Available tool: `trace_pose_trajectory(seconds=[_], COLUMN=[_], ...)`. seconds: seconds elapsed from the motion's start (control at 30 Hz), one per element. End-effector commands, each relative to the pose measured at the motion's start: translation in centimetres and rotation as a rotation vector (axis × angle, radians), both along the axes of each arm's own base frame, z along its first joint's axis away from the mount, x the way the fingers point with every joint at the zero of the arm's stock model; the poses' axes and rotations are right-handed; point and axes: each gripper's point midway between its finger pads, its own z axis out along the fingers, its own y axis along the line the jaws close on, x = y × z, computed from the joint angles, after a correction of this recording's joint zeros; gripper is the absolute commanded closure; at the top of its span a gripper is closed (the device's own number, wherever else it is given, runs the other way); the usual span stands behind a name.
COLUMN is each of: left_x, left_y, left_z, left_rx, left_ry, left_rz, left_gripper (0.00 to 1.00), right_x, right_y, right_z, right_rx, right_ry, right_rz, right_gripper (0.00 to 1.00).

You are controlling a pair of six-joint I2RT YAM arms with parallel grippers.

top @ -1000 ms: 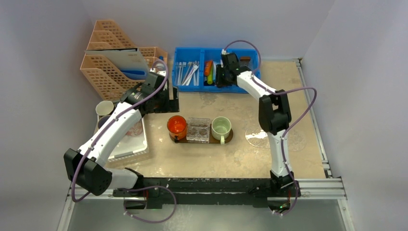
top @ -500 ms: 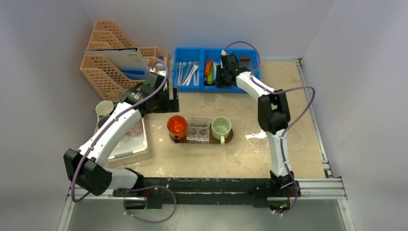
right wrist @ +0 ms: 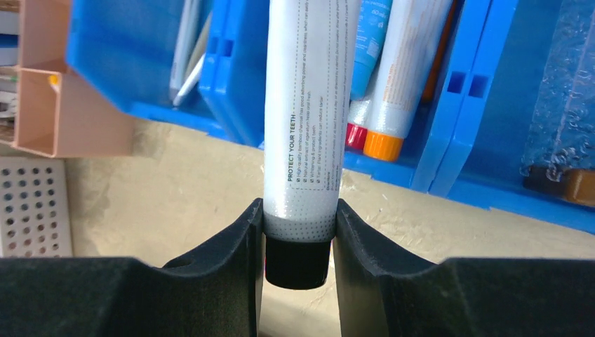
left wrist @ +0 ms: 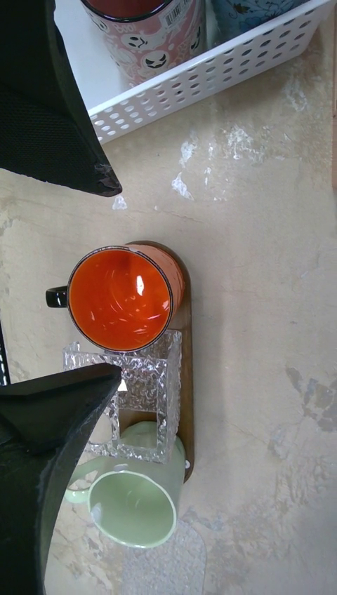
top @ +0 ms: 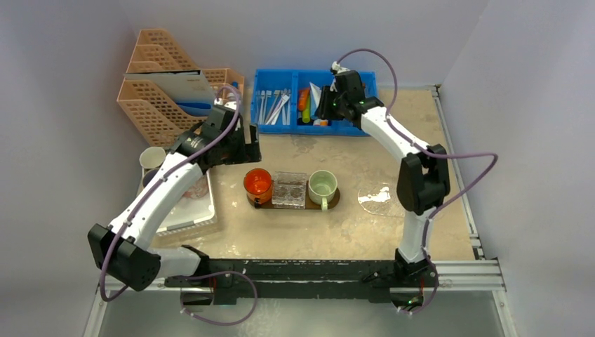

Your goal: Prepare toiletry sets of a toothbrush and toothpaste on the tray

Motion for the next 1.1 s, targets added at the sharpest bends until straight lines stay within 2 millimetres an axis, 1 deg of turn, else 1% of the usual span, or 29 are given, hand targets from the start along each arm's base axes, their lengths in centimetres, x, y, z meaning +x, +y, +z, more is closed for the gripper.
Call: trace_pose_trajectory(seconds=[0.0,0.13,0.17,0.23,0.33,0.4,0.5,0.67,0.8,0.97,1.03,1.07], left_x=[0.7,0.9,1.0,1.1,1.4,1.5,1.7,1.9,2.3,2.8,3.0,3.0], left_y=[-0.2,-0.2,-0.3,-0.4,-0.9,-1.5,-2.4,-4.1,-5.5,-7.4,-8.0,-8.3], left_z=[2.9,4.0,4.2,4.8,5.7,6.4,7.4,8.8,9.4,10.0,10.1,10.0], left_rx=[-0.067,-0.095,-0.104,-0.125,-0.171,-0.208,-0.275,-0.4,-0.499,-0.632,-0.675,-0.697], left_ry=[-0.104,-0.139,-0.146,-0.161,-0.177,-0.181,-0.183,-0.178,-0.162,-0.139,-0.126,-0.114], left_rz=[0.021,0.031,0.031,0.032,0.035,0.033,0.038,0.047,0.057,0.065,0.065,0.072], left_gripper=[0.12,0.12,0.12,0.12,0.12,0.12,0.13,0.14,0.15,0.18,0.18,0.18], right_x=[-1.2,-3.4,-3.9,-5.1,-6.8,-7.4,-8.9,-11.2,-12.8,-14.5,-15.2,-15.3], right_y=[0.7,0.7,0.7,0.6,0.8,0.4,0.5,0.7,1.6,3.3,4.2,4.3], right_z=[4.4,5.5,6.5,7.1,8.3,9.0,9.5,9.4,9.9,10.6,11.0,11.0], right_rx=[0.086,0.132,0.15,0.173,0.209,0.19,0.201,0.181,0.144,0.081,0.07,0.064], right_ry=[-0.091,-0.111,-0.138,-0.156,-0.199,-0.255,-0.292,-0.326,-0.38,-0.461,-0.489,-0.499], right_rz=[0.047,0.079,0.091,0.116,0.166,0.188,0.241,0.289,0.3,0.279,0.282,0.273], right_gripper=[0.85,0.85,0.85,0.86,0.88,0.88,0.89,0.9,0.9,0.9,0.89,0.89])
